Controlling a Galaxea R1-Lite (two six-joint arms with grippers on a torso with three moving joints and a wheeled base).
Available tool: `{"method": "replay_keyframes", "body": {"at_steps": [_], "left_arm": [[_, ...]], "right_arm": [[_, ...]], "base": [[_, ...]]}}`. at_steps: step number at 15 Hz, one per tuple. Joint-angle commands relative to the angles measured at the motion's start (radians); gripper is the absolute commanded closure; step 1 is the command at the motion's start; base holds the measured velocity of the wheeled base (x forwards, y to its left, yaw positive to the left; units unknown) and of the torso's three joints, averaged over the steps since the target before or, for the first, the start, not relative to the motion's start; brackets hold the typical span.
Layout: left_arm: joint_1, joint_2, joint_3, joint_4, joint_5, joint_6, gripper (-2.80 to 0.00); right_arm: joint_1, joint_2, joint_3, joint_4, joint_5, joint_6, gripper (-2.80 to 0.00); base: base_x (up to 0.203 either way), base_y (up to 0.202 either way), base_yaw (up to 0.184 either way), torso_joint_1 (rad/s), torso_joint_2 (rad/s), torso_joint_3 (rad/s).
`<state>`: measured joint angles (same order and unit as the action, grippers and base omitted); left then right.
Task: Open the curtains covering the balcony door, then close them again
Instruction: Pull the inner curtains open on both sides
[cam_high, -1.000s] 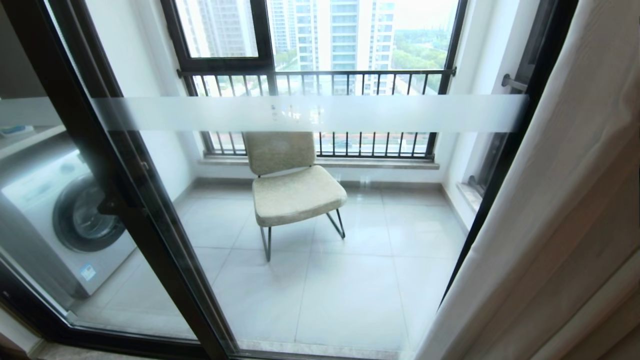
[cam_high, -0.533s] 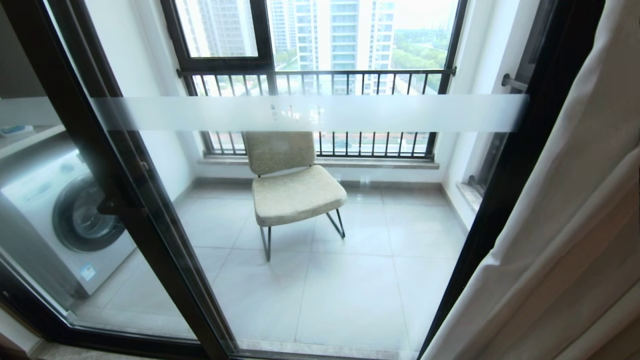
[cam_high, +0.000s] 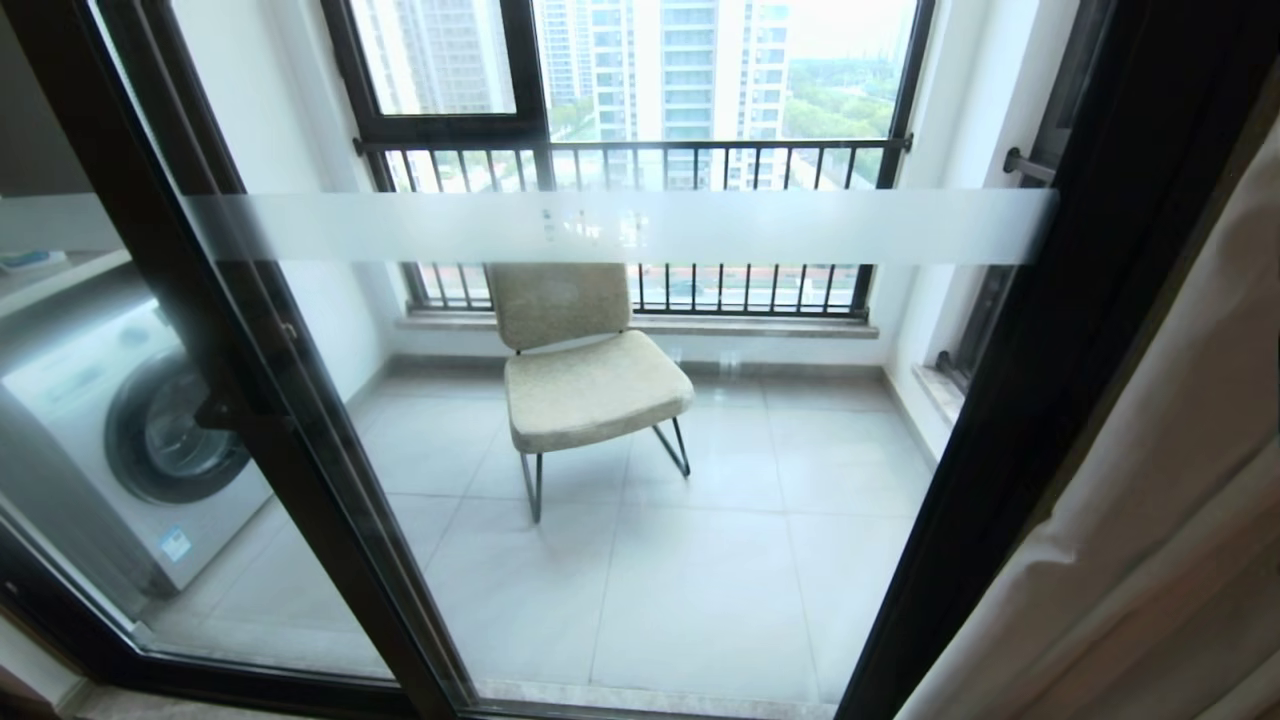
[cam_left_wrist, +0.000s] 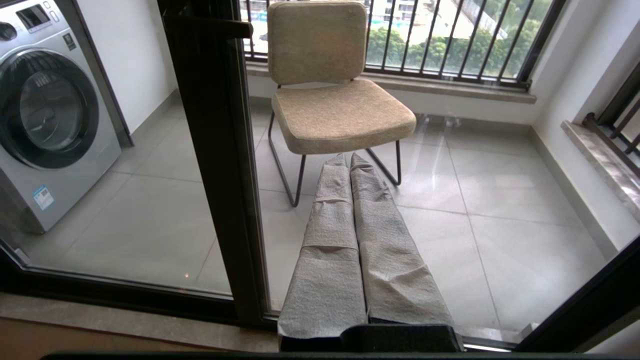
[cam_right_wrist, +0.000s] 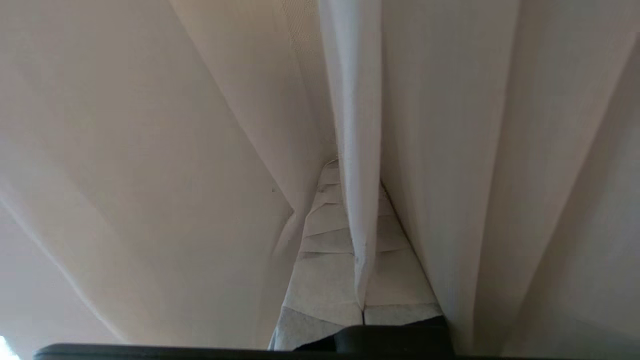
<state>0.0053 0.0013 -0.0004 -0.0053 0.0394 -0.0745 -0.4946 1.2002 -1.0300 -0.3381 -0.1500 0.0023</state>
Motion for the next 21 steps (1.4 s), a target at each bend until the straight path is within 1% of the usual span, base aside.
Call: {"method": "replay_keyframes", "body": {"at_steps": [1, 4, 9, 13, 16, 21], "left_arm": [[0.001, 0.000, 0.000, -0.001, 0.001, -0.001, 0.00], [-0.001, 0.000, 0.000, -0.001, 0.001, -0.001, 0.00], [0.001, 0.000, -0.001, -0.001, 0.001, -0.001, 0.00], [0.000, 0.000, -0.001, -0.001, 0.001, -0.001, 0.00], [0.001, 0.000, 0.000, -0.001, 0.001, -0.001, 0.00], [-0.001, 0.000, 0.000, -0.001, 0.001, -0.001, 0.00]], "right_arm": [[-0.054, 0.030, -0.010, -0.001, 0.001, 0.002, 0.00], [-0.113, 0.063, -0.020, -0.011, 0.004, 0.003, 0.00], [-0.202, 0.149, -0.095, -0.012, 0.006, 0.005, 0.00], [-0.258, 0.218, -0.144, -0.014, 0.006, 0.029, 0.00], [-0.293, 0.287, -0.199, -0.027, 0.006, 0.030, 0.00], [-0.383, 0.408, -0.298, -0.038, 0.007, 0.031, 0.00]], "base": [[0.000, 0.000, 0.000, 0.000, 0.00, 0.000], [0.000, 0.000, 0.000, 0.000, 0.00, 0.000], [0.000, 0.000, 0.000, 0.000, 0.00, 0.000], [0.000, 0.000, 0.000, 0.000, 0.00, 0.000], [0.000, 0.000, 0.000, 0.000, 0.00, 0.000], [0.000, 0.000, 0.000, 0.000, 0.00, 0.000]]}}
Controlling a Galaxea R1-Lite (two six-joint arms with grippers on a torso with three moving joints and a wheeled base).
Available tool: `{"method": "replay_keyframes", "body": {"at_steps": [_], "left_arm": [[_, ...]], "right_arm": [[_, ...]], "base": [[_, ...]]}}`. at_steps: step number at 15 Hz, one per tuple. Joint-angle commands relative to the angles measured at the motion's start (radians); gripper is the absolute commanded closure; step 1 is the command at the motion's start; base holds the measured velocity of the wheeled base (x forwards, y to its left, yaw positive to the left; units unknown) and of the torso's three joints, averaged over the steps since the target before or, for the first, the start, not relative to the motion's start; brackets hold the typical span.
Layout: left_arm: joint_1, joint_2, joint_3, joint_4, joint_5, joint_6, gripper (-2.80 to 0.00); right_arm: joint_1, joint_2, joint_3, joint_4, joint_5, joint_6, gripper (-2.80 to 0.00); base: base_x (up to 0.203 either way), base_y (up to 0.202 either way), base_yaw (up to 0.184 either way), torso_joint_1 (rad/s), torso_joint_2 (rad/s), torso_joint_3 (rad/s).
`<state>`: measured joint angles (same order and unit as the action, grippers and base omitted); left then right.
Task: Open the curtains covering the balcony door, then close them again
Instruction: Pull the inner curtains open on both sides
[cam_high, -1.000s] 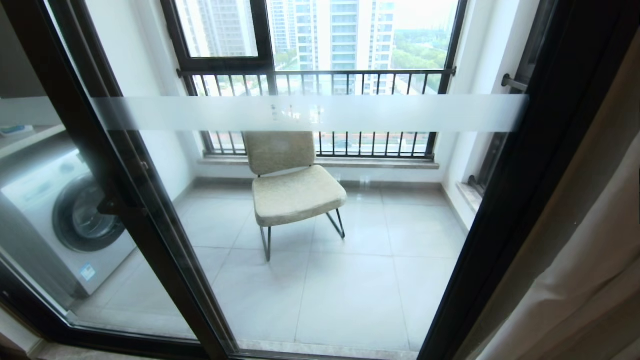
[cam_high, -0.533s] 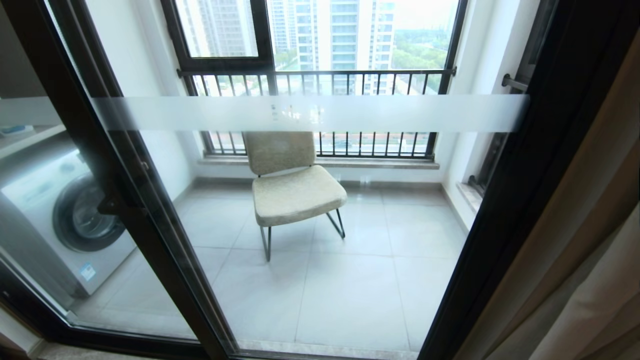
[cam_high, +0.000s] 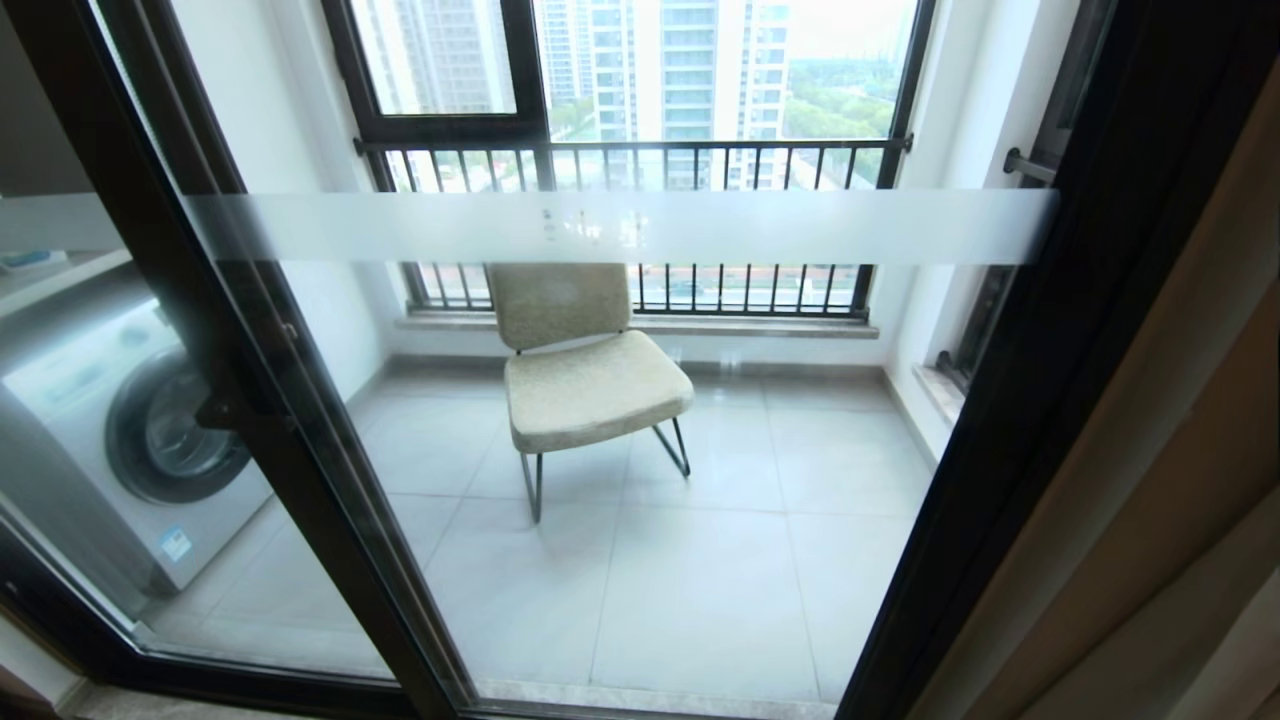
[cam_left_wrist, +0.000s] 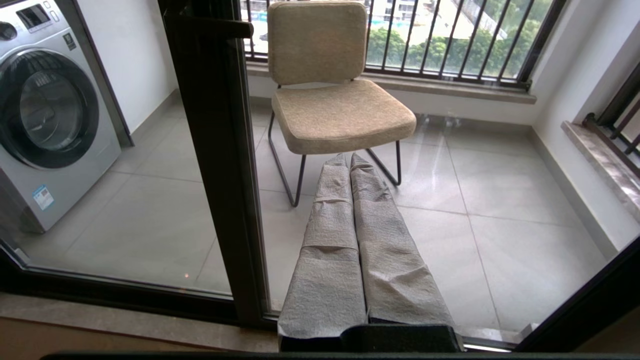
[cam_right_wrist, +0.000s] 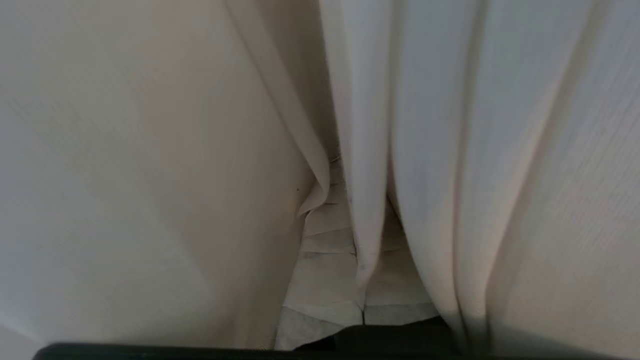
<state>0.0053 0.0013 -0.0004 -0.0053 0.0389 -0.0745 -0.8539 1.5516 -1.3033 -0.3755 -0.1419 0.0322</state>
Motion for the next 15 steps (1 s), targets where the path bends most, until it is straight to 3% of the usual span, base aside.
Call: {"method": "replay_keyframes", "body": {"at_steps": [1, 10, 15], "left_arm": [[0.000, -0.001, 0.000, -0.001, 0.001, -0.001, 0.00], [0.001, 0.000, -0.001, -0.001, 0.001, -0.001, 0.00], [0.000, 0.000, 0.000, -0.001, 0.001, -0.001, 0.00]], "right_arm": [[-0.037, 0.076, -0.036, -0.002, -0.002, 0.001, 0.00], [-0.089, 0.118, -0.021, -0.059, 0.031, -0.007, 0.00], [-0.078, 0.036, -0.013, -0.060, 0.205, -0.022, 0.00]], "base": [[0.000, 0.000, 0.000, 0.000, 0.00, 0.000], [0.000, 0.000, 0.000, 0.000, 0.00, 0.000], [0.000, 0.000, 0.000, 0.000, 0.00, 0.000]]}}
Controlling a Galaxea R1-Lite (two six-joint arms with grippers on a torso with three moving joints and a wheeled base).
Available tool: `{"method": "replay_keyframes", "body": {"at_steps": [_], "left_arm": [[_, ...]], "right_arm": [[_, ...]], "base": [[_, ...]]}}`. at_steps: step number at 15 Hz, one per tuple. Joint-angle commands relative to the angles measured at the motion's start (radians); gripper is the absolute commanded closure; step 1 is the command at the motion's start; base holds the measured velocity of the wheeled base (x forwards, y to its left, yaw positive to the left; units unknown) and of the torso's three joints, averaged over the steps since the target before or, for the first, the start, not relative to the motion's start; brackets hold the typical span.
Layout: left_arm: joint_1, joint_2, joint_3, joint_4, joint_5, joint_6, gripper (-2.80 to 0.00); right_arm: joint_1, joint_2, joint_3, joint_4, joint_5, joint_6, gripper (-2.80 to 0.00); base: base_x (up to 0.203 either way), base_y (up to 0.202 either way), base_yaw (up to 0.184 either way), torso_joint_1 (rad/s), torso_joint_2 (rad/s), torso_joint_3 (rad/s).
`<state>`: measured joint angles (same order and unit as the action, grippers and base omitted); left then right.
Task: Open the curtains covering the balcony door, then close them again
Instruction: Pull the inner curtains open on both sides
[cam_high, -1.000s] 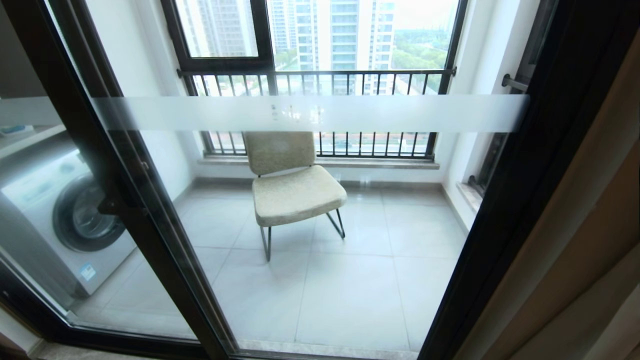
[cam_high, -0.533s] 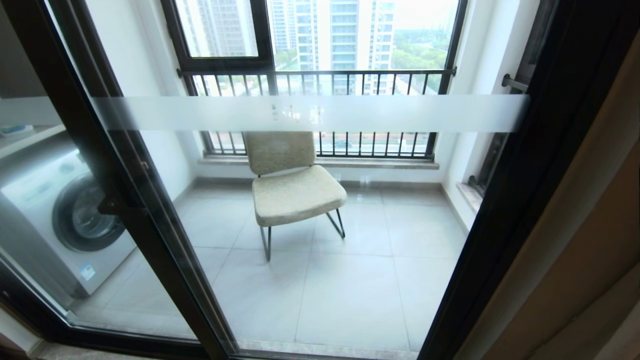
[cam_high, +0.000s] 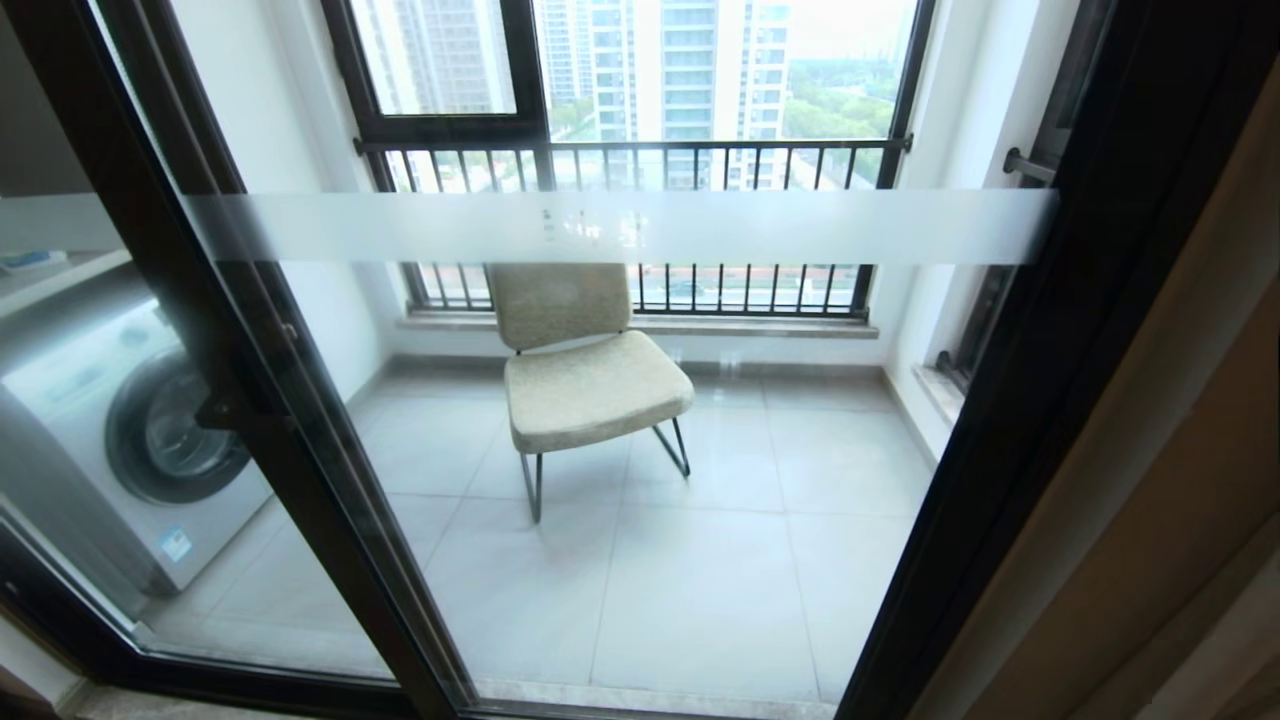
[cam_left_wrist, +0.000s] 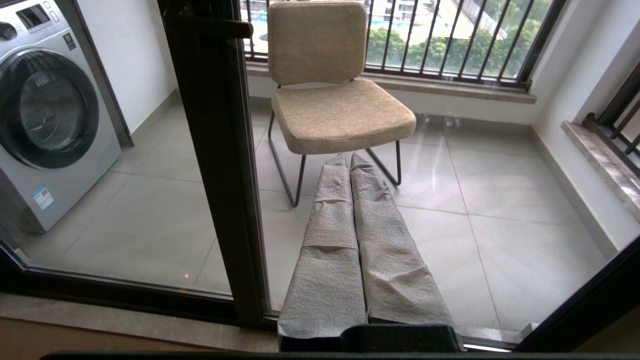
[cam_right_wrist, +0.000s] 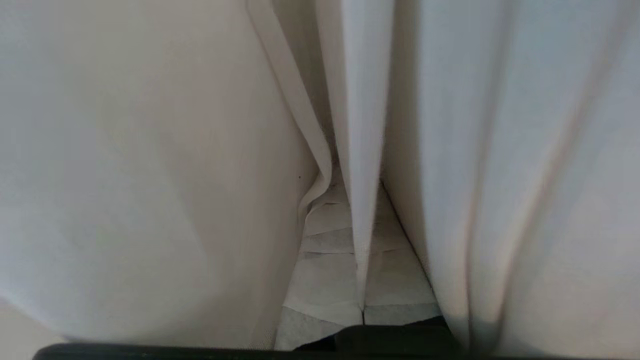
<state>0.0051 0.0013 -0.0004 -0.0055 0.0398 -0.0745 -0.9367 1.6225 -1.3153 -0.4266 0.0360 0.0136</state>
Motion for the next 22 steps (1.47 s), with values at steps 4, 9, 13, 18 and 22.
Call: {"method": "replay_keyframes", "body": {"at_steps": [4, 9, 13, 18, 22], "left_arm": [[0.000, 0.000, -0.001, -0.001, 0.000, -0.001, 0.00], [0.001, -0.001, 0.000, -0.001, 0.000, -0.001, 0.00], [0.001, -0.001, 0.000, -0.001, 0.000, -0.001, 0.00], [0.000, 0.000, 0.000, -0.001, 0.000, -0.001, 0.00], [0.000, 0.000, -0.001, -0.001, 0.000, -0.001, 0.00]], "right_arm": [[0.093, -0.143, 0.029, -0.008, 0.165, -0.025, 0.00], [0.241, -0.276, 0.101, -0.006, 0.267, -0.021, 0.00], [0.340, -0.391, 0.254, -0.014, 0.270, -0.025, 0.00], [0.372, -0.408, 0.263, -0.017, 0.269, -0.027, 0.00], [0.375, -0.412, 0.269, -0.015, 0.271, -0.027, -2.80]], "base": [[0.000, 0.000, 0.000, 0.000, 0.00, 0.000], [0.000, 0.000, 0.000, 0.000, 0.00, 0.000], [0.000, 0.000, 0.000, 0.000, 0.00, 0.000], [0.000, 0.000, 0.000, 0.000, 0.00, 0.000], [0.000, 0.000, 0.000, 0.000, 0.00, 0.000]]}}
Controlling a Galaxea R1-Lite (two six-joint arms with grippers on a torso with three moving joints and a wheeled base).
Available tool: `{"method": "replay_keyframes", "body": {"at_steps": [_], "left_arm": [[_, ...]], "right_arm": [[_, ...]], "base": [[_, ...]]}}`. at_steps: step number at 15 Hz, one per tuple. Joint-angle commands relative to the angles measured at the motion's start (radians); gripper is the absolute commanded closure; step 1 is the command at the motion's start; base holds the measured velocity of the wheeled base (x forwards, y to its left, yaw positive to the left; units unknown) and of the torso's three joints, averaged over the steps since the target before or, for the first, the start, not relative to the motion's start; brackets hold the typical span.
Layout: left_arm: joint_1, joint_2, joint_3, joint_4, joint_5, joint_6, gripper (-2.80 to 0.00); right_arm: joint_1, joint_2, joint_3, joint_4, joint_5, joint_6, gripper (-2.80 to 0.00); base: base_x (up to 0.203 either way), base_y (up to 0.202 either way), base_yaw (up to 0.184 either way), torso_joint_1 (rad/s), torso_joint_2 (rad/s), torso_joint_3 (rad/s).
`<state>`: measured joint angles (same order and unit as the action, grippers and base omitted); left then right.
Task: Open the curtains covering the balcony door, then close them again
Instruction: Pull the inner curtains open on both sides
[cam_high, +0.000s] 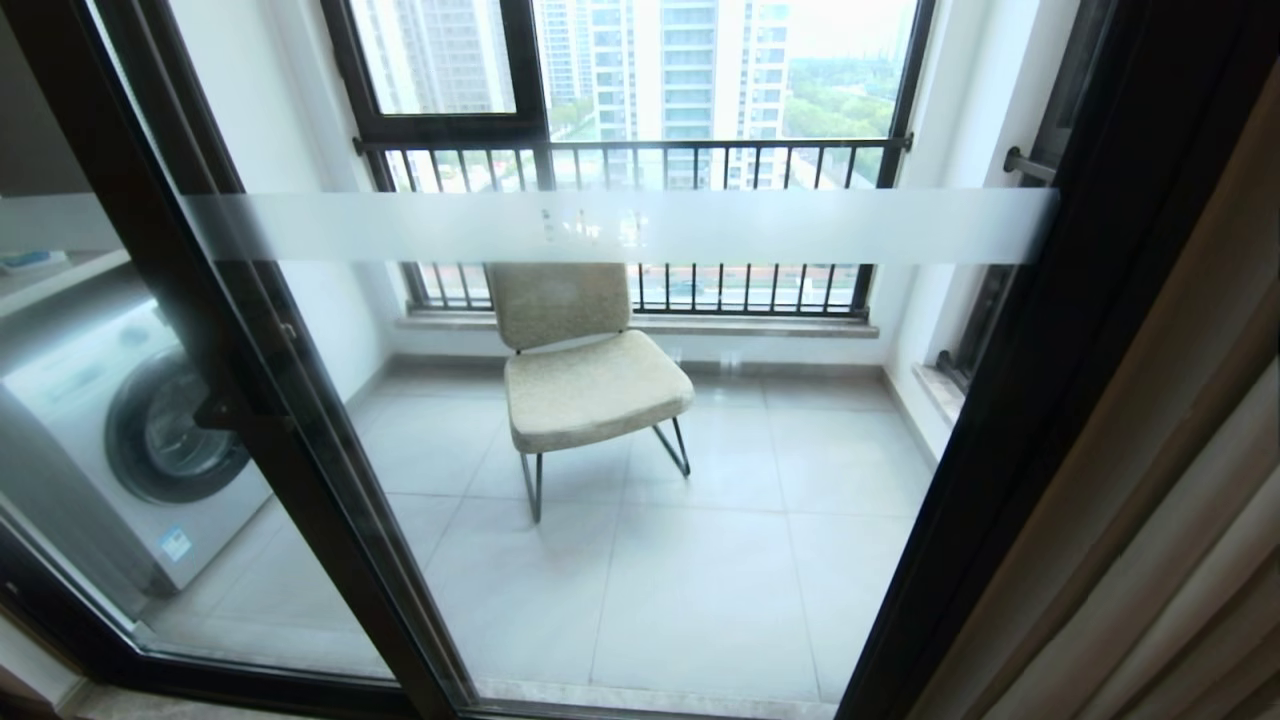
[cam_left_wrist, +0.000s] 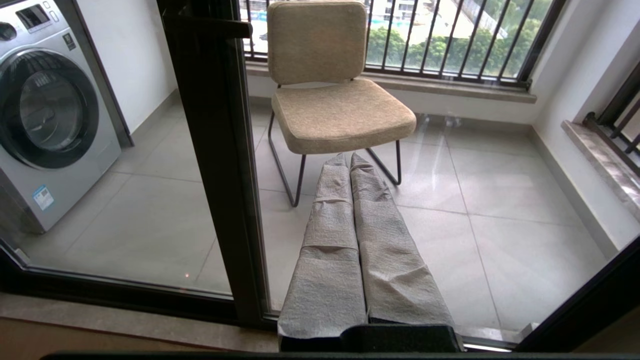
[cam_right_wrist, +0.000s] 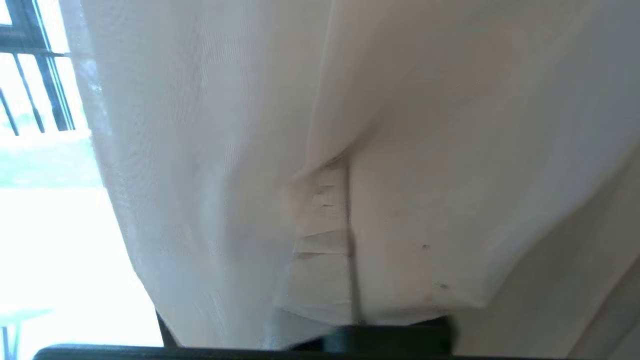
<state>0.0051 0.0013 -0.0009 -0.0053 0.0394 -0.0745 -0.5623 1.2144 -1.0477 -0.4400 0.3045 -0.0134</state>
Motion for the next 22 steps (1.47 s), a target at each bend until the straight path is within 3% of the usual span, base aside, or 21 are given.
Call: {"method": "replay_keyframes", "body": {"at_steps": [1, 6, 9, 14, 22], "left_arm": [[0.001, 0.000, 0.001, -0.001, 0.001, -0.001, 0.00], [0.001, 0.000, -0.001, -0.001, 0.001, -0.001, 0.00], [0.000, 0.000, 0.000, -0.001, 0.001, -0.001, 0.00], [0.001, 0.000, 0.001, -0.001, 0.001, -0.001, 0.00], [0.001, 0.000, 0.001, -0.001, 0.001, -0.001, 0.00]], "right_arm": [[0.001, -0.004, 0.003, 0.002, 0.002, 0.000, -2.80], [-0.001, -0.031, 0.066, -0.002, -0.014, -0.002, -2.80], [-0.001, -0.096, 0.173, -0.005, -0.062, -0.003, -2.80], [0.005, -0.293, 0.423, -0.006, -0.063, 0.002, -2.80], [0.307, -0.465, 0.707, -0.120, -0.074, -0.049, -2.80]], "base": [[0.000, 0.000, 0.000, 0.000, 0.00, 0.000], [0.000, 0.000, 0.000, 0.000, 0.00, 0.000], [0.000, 0.000, 0.000, 0.000, 0.00, 0.000], [0.000, 0.000, 0.000, 0.000, 0.00, 0.000], [0.000, 0.000, 0.000, 0.000, 0.00, 0.000]]}}
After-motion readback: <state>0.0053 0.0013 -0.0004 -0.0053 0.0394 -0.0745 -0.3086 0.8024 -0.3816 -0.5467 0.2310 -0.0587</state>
